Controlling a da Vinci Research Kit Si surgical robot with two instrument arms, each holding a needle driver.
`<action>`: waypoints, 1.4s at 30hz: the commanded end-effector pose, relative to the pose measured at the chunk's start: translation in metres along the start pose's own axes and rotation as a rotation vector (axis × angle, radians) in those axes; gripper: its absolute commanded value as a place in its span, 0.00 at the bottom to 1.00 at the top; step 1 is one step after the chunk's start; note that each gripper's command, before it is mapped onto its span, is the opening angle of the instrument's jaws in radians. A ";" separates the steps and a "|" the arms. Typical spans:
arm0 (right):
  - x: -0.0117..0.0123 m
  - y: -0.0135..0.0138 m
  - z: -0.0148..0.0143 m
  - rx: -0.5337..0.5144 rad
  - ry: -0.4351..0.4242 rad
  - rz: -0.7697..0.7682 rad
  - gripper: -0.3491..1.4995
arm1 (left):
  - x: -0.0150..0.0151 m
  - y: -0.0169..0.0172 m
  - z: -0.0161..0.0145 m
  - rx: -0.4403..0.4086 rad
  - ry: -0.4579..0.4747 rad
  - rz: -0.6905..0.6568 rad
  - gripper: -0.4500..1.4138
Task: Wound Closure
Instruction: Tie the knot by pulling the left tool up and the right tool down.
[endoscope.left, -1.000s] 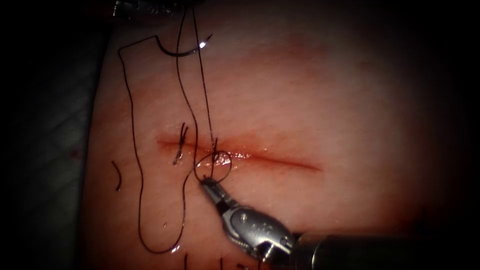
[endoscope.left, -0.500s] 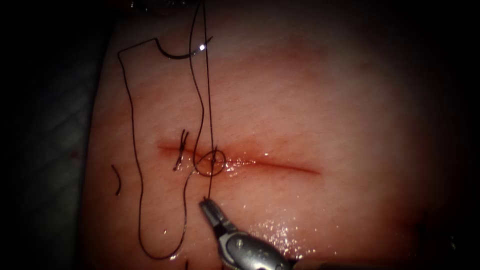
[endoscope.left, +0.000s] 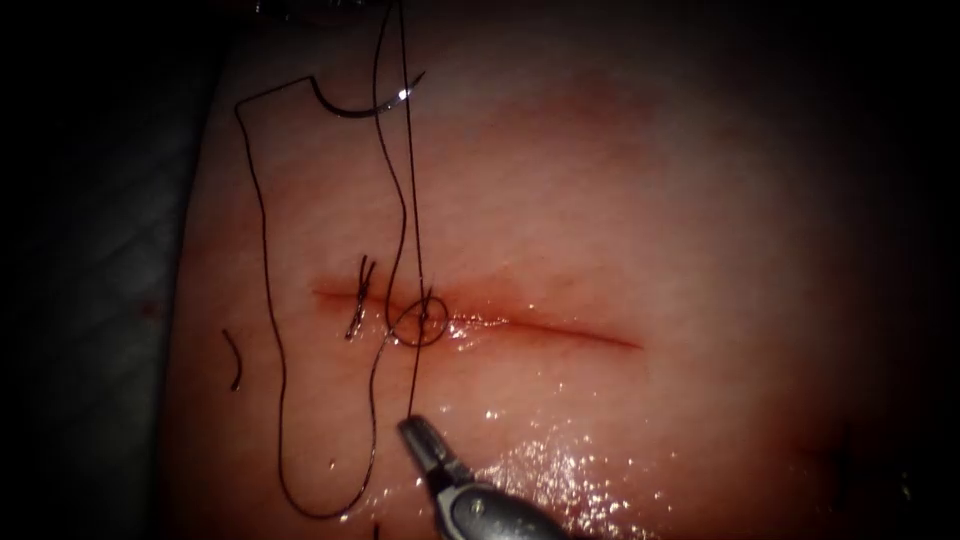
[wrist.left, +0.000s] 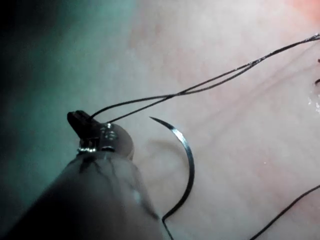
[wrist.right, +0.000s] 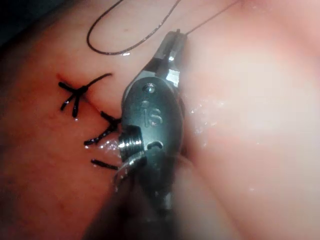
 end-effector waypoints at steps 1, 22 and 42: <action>-0.0008 -0.0006 0.0002 0.004 -0.006 0.001 0.00 | 0.0000 0.0000 0.0006 0.004 0.010 -0.012 0.00; -0.0016 -0.0033 -0.0024 0.081 -0.166 -0.092 0.00 | 0.0000 -0.0001 0.0010 -0.028 0.039 -0.010 0.00; 0.0060 0.0012 -0.0044 0.366 0.073 -0.624 0.90 | 0.0042 0.0026 -0.0112 -0.284 0.285 -0.073 0.00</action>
